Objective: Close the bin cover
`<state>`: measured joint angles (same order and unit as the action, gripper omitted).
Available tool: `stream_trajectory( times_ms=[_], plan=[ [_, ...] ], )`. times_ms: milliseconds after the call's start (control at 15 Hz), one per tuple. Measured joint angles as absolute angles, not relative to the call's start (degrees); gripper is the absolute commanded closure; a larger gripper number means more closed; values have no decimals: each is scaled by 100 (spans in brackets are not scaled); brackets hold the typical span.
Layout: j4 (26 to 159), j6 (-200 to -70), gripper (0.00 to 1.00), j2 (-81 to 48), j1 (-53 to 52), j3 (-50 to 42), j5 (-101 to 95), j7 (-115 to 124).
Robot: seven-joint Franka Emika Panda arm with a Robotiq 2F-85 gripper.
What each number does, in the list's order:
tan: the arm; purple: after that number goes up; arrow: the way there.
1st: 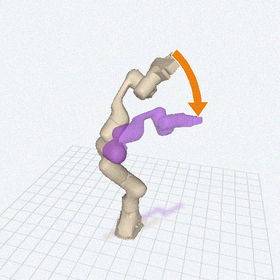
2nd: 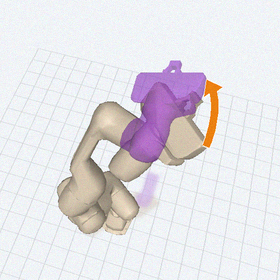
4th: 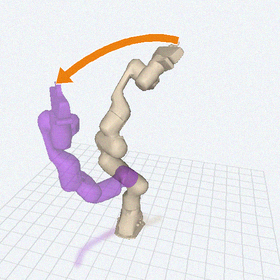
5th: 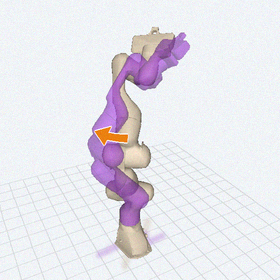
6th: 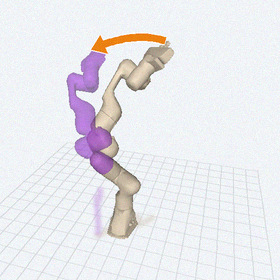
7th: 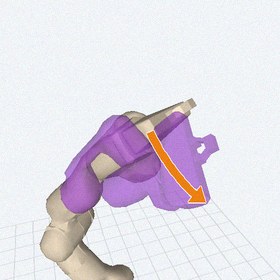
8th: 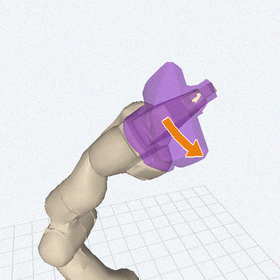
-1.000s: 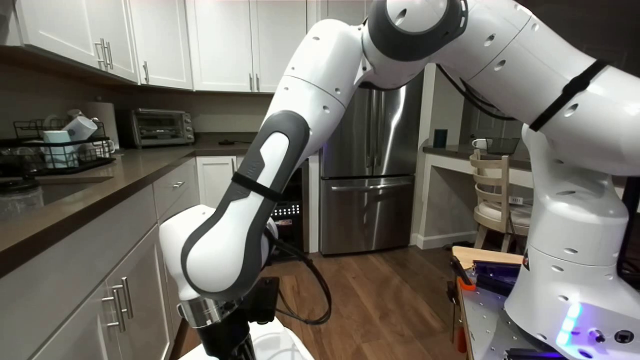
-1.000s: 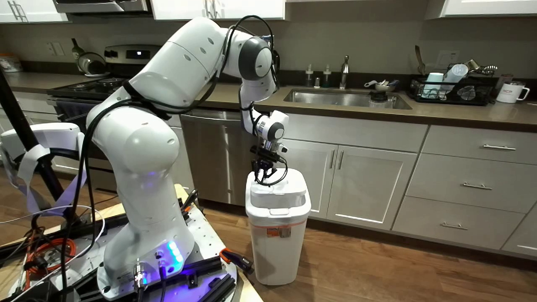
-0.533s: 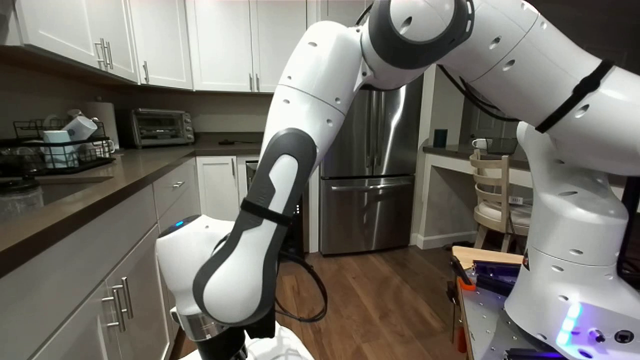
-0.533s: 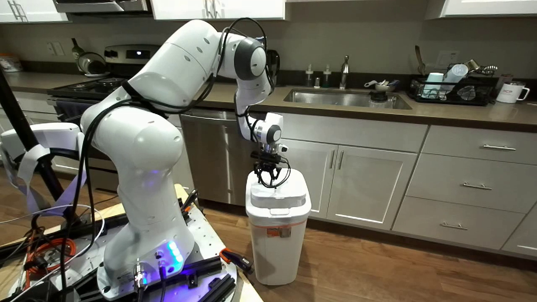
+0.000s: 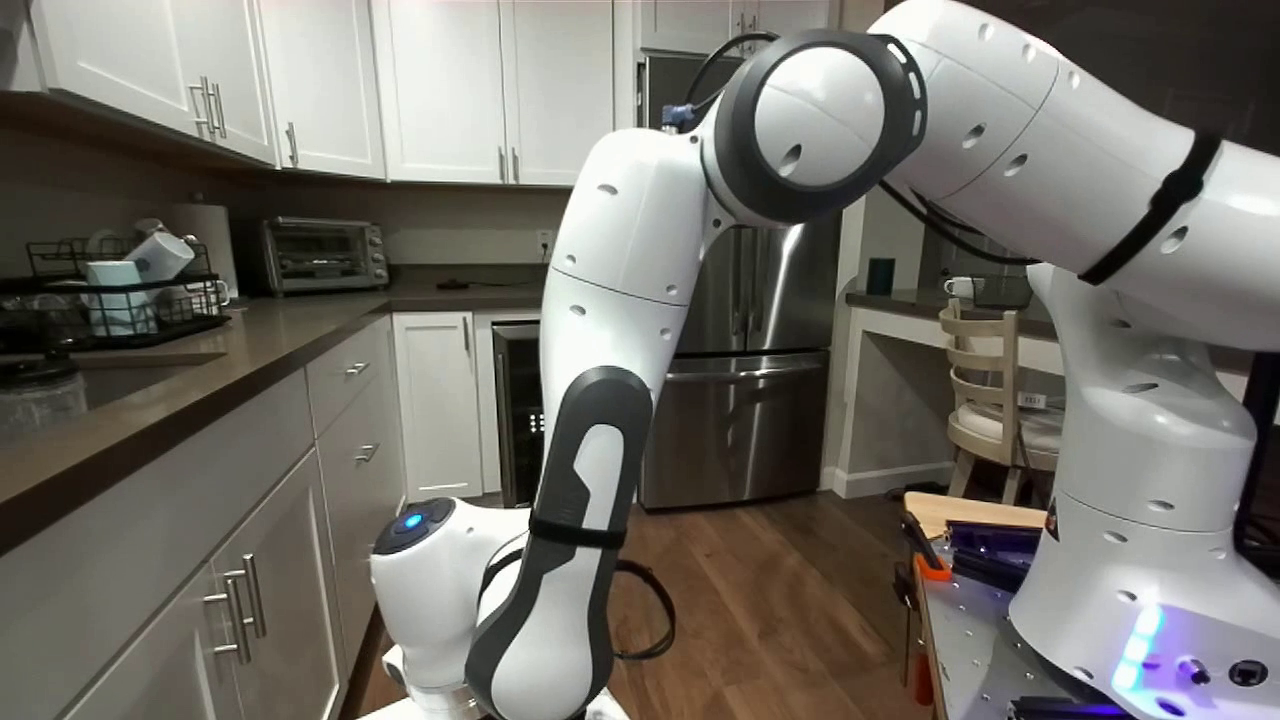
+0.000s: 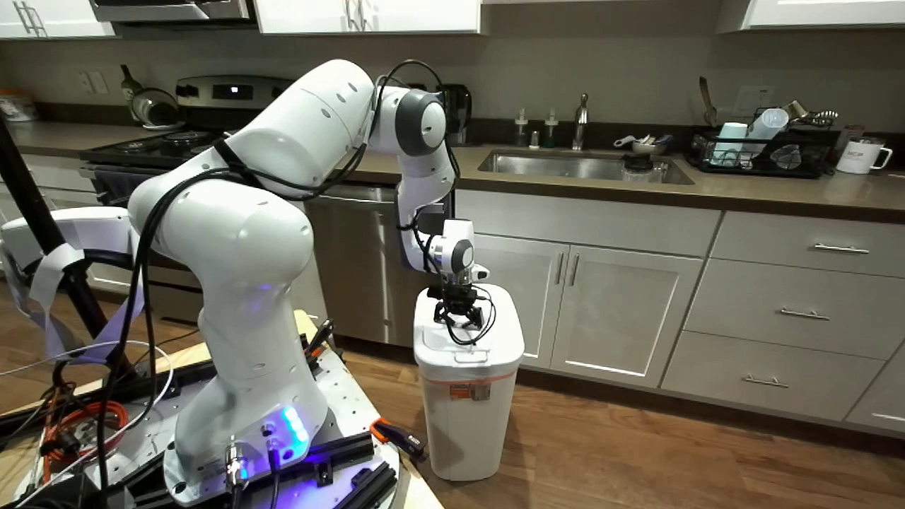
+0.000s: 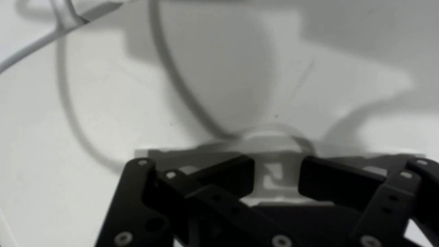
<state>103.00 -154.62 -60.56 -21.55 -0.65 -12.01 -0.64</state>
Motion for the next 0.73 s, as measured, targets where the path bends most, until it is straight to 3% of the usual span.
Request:
stream_trajectory(
  times_ms=[267, 333, 467, 533, 733],
  plan=[
    [10276, -15332, 95, -5970, -1964, 47, -1168, -65],
    [10249, -15239, 87, -5946, -1898, 82, -1167, -65],
    [10157, -15012, 82, -5931, -1789, 132, -1161, -65],
    [10101, -14888, 88, -5931, -1746, 149, -1158, -65],
    [9913, -14544, 90, -5924, -1672, 170, -1150, -65]
  ],
)
